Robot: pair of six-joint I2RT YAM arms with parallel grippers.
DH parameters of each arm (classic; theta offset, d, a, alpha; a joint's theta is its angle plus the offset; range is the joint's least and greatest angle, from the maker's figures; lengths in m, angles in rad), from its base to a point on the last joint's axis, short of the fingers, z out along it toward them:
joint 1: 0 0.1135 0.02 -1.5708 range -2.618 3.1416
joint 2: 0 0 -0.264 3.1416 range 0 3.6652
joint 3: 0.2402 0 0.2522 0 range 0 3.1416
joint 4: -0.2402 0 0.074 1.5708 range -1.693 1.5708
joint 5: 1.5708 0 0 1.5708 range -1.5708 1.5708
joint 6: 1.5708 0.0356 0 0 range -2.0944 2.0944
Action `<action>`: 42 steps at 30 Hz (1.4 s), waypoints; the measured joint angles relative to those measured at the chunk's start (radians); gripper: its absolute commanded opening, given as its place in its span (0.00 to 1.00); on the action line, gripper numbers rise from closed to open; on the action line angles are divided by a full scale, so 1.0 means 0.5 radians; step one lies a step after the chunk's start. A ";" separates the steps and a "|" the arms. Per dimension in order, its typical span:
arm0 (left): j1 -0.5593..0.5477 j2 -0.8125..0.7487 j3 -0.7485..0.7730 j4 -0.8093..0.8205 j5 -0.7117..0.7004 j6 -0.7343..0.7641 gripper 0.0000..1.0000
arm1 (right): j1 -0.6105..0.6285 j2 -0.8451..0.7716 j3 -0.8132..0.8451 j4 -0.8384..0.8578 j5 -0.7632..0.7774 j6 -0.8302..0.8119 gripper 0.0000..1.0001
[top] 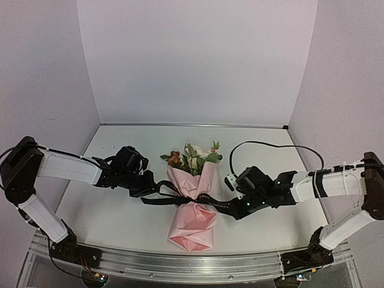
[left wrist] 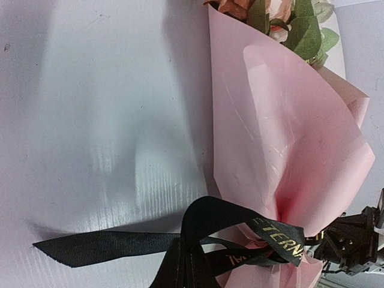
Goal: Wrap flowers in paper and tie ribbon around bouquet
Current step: Adjust the ribbon on the folded bouquet, then reset both arms
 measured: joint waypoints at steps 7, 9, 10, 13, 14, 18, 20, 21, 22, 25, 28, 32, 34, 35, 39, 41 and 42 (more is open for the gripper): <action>0.109 -0.087 -0.092 0.030 0.078 -0.001 0.00 | 0.017 -0.027 0.022 0.000 0.068 0.114 0.00; 0.153 -0.102 -0.125 0.052 0.117 0.000 0.00 | 0.020 -0.026 0.026 0.002 0.068 0.141 0.00; 0.188 -0.103 -0.148 0.066 0.142 -0.001 0.00 | 0.020 -0.022 0.027 0.002 0.068 0.163 0.00; 0.226 -0.103 -0.174 0.077 0.171 -0.002 0.00 | 0.020 -0.015 0.027 0.000 0.068 0.190 0.00; 0.227 -0.103 -0.175 0.078 0.172 -0.002 0.00 | 0.020 -0.015 0.027 0.000 0.068 0.192 0.00; 0.241 -0.103 -0.206 0.123 0.220 0.000 0.00 | 0.020 0.009 0.027 -0.004 0.063 0.211 0.00; 0.243 -0.104 -0.217 0.140 0.232 0.003 0.00 | 0.020 0.009 0.039 -0.021 0.050 0.211 0.03; 0.244 -0.108 -0.223 0.143 0.231 0.007 0.00 | 0.020 0.009 0.053 -0.039 0.045 0.210 0.09; 0.245 -0.115 -0.230 0.142 0.221 0.014 0.00 | 0.020 0.010 0.073 -0.075 0.048 0.209 0.16; 0.292 -0.143 -0.261 0.109 0.152 0.049 0.01 | 0.020 0.016 0.100 -0.248 0.083 0.213 0.30; 0.312 -0.162 -0.272 0.076 0.091 0.064 0.16 | 0.021 0.020 0.108 -0.389 0.091 0.217 0.39; 0.287 -0.215 -0.272 0.063 0.053 0.100 0.41 | 0.027 0.016 0.139 -0.476 0.092 0.219 0.57; 0.277 -0.265 -0.272 0.046 0.039 0.098 0.55 | 0.029 -0.008 0.147 -0.490 0.107 0.219 0.71; 0.273 -0.295 -0.272 0.031 0.025 0.110 0.63 | 0.029 -0.034 0.147 -0.498 0.123 0.237 0.79; 0.266 -0.465 -0.261 -0.091 -0.085 0.129 0.84 | 0.029 -0.186 0.147 -0.518 0.224 0.275 0.98; 0.266 -0.547 -0.233 -0.158 -0.142 0.164 0.87 | 0.029 -0.279 0.147 -0.525 0.301 0.283 0.98; 0.266 -0.584 -0.218 -0.174 -0.161 0.180 0.88 | 0.029 -0.324 0.148 -0.532 0.343 0.288 0.98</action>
